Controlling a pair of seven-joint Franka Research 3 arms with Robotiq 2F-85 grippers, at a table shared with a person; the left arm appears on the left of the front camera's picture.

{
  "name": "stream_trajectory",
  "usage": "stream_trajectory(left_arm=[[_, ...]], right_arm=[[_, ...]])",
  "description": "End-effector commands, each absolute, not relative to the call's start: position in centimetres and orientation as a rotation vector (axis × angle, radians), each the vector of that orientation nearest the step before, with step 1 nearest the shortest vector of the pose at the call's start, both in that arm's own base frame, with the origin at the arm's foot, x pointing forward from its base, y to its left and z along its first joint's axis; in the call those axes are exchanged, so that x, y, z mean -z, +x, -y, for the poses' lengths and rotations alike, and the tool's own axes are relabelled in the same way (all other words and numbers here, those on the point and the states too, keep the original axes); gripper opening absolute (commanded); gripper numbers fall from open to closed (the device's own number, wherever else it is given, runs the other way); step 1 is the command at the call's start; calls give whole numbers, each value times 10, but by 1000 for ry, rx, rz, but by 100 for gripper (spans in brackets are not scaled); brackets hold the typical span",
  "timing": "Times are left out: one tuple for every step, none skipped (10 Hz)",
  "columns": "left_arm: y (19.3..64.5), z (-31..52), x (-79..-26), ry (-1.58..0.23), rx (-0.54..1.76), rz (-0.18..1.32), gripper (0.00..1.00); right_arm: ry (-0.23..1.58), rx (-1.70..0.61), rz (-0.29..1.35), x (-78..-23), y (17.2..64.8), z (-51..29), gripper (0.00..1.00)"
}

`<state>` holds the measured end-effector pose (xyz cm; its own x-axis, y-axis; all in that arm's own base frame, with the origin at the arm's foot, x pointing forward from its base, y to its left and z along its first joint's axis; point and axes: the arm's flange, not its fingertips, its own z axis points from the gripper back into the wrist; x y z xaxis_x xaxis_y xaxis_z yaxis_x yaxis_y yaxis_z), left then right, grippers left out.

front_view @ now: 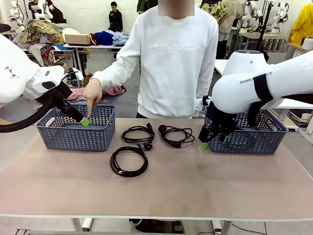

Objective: Organize the cables according to human instructions.
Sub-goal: Pick up a bundle of cables and place it in the basket indicated by the human.

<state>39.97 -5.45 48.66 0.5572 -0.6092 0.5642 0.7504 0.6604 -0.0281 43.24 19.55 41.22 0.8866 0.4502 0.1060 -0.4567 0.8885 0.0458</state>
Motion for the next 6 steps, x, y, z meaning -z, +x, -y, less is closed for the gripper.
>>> stream_trajectory(left_arm=[[401, 52, -485, -300, 828, 558, 100], [401, 52, -485, -300, 828, 558, 100], [401, 52, -485, -300, 828, 558, 100], [401, 52, -485, -300, 828, 558, 100], [401, 52, -485, -300, 828, 558, 100], [401, 52, -485, -300, 828, 558, 100]], right_arm=[[71, -471, 97, -414, 433, -195, 100], [71, -471, 97, -414, 433, -195, 100], [71, -471, 97, -414, 433, -195, 100], [71, -471, 97, -414, 433, -195, 100], [71, -471, 97, -414, 433, -195, 100], [71, -471, 97, -414, 433, -195, 100]])
